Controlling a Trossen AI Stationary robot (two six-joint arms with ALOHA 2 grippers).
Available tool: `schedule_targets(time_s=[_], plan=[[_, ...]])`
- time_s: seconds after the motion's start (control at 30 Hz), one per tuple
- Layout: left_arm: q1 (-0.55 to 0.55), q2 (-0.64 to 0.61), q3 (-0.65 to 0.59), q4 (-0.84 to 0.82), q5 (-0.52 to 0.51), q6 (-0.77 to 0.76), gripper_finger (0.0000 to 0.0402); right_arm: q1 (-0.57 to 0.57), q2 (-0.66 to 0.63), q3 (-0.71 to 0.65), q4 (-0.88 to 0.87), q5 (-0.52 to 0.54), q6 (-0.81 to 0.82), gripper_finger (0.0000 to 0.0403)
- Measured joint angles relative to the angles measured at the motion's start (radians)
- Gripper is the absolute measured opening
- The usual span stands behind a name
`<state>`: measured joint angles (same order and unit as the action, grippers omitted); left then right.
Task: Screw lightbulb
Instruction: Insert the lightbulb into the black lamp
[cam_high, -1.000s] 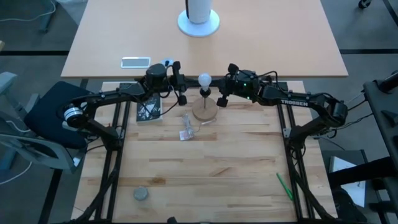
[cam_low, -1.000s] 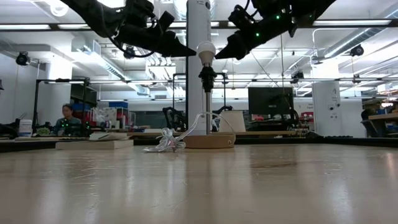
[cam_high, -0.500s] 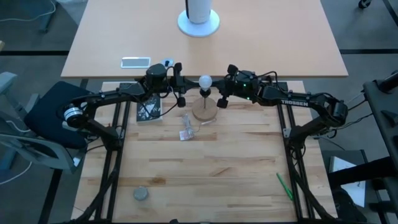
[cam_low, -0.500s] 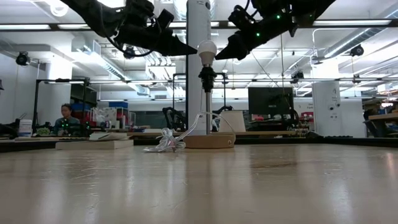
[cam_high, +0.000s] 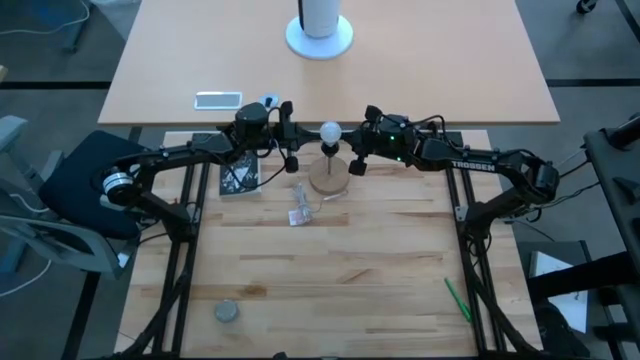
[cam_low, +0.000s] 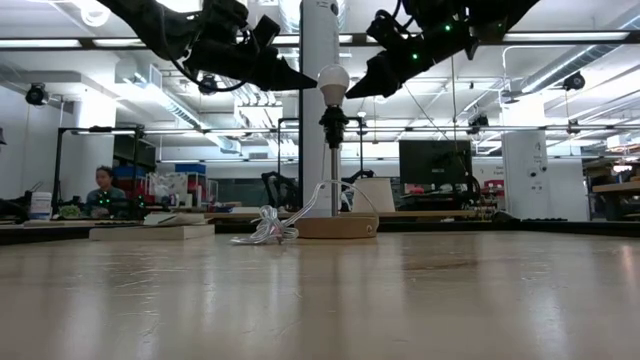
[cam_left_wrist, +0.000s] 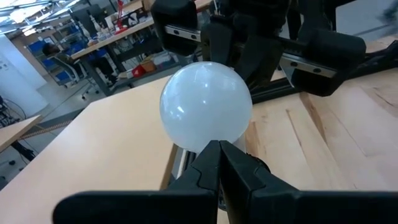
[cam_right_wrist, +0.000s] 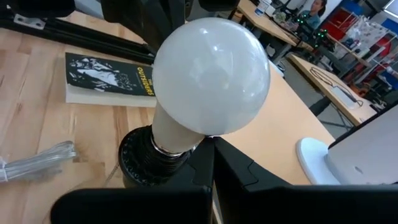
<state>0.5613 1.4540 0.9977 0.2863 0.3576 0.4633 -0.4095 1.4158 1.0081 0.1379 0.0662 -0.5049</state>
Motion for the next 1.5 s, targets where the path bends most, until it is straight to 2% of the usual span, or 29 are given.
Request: schedule_targets(time_s=[0.3, 1.5], plan=[[0.000, 0.000, 0.000, -0.003, -0.001, 0.000, 0.0000, 0.002, 0.000, -0.003, -0.001, -0.042, 0.014, 0.0000], [0.002, 0.000, 0.000, -0.016, -0.071, -0.028, 0.0000, 0.026, 0.000, -0.003, -0.004, -0.052, 0.024, 0.0000]])
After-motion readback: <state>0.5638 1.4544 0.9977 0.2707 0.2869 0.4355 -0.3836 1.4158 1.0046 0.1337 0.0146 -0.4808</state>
